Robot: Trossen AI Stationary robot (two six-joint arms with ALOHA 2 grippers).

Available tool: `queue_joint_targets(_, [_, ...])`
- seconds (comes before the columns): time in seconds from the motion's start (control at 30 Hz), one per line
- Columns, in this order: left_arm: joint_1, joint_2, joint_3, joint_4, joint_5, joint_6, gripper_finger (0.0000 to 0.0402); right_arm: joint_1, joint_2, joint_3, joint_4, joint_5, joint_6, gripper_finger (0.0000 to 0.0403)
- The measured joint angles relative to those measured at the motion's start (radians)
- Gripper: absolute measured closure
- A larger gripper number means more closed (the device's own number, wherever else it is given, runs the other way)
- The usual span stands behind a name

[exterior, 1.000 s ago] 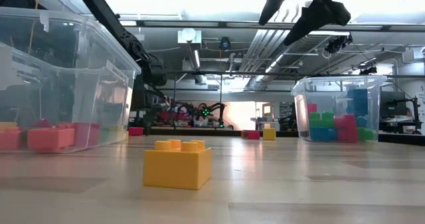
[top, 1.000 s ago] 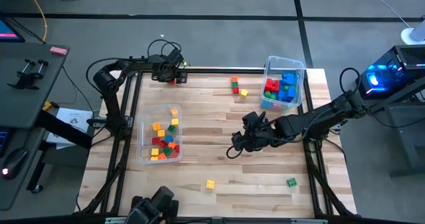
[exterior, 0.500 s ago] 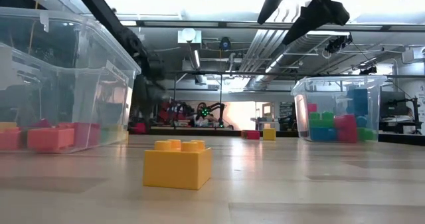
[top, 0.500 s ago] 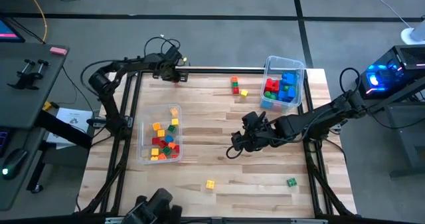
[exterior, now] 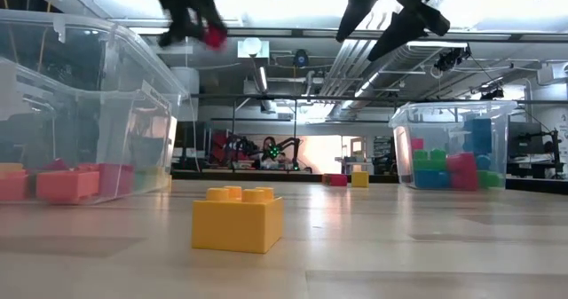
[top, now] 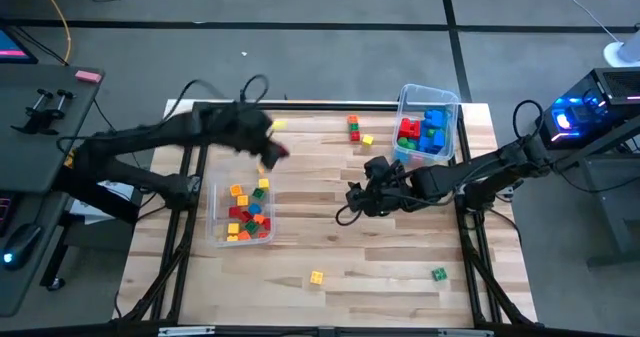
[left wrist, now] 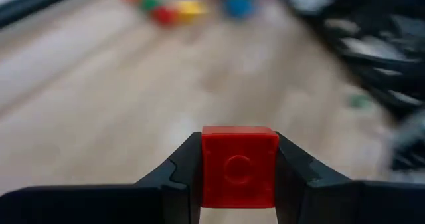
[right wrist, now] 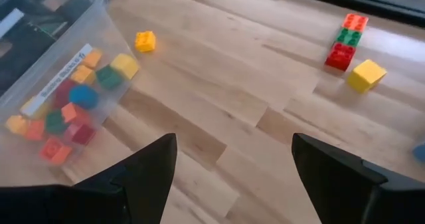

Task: Sort blocks by size
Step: Put the small red game piece into the left transparent bin, then put the small yellow game piece into the left transparent bin

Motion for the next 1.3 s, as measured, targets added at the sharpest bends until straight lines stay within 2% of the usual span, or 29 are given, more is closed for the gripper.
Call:
queue_joint_targets(0.13, [-0.28,-0.141,0.001,-0.052,-0.159,-0.139,0.0305,-0.021,0.0,0.0,0.0,-0.024,-0.045,0.0107])
queue_joint_targets(0.27, [-0.505,-0.203,0.002,-0.279,-0.344,-0.427,0.0305,-0.032,0.0,0.0,0.0,-0.059,-0.088,0.0107])
queue_joint_targets(0.4, [-0.664,-0.184,0.002,-0.504,-0.416,-0.7,0.0305,-0.034,0.0,0.0,0.001,-0.078,-0.114,0.0107])
queue_joint_targets(0.5, [-0.718,-0.136,0.001,-0.61,-0.416,-0.806,0.0305,-0.034,0.0,0.0,0.001,-0.078,-0.124,0.0107])
queue_joint_targets(0.6, [-0.717,-0.084,0.001,-0.693,-0.405,-0.881,0.0305,-0.034,0.0,0.0,0.006,-0.078,-0.132,0.0107])
queue_joint_targets(0.67, [-0.705,-0.049,0.001,-0.712,-0.375,-0.879,0.03,-0.034,0.0,0.0,0.009,-0.079,-0.132,0.0107])
queue_joint_targets(0.97, [-0.624,-0.017,0.006,-0.679,-0.205,-0.653,0.0144,-0.034,0.0,0.0,0.041,-0.101,-0.13,0.0107])
queue_joint_targets(1.03, [-0.593,-0.035,0.042,-0.674,-0.207,-0.625,0.0123,-0.034,0.0,0.0,0.062,-0.106,-0.132,0.0107])
queue_joint_targets(1.13, [-0.509,-0.081,0.139,-0.62,-0.274,-0.517,0.0112,-0.034,0.0,0.0,0.09,-0.108,-0.132,0.0107])
queue_joint_targets(1.2, [-0.431,-0.099,0.206,-0.609,-0.312,-0.437,0.011,-0.034,0.0,0.0,0.102,-0.113,-0.132,0.0107])
queue_joint_targets(1.3, [-0.294,-0.098,0.274,-0.634,-0.312,-0.298,0.0109,-0.034,0.0,0.0,0.115,-0.125,-0.132,0.0107])
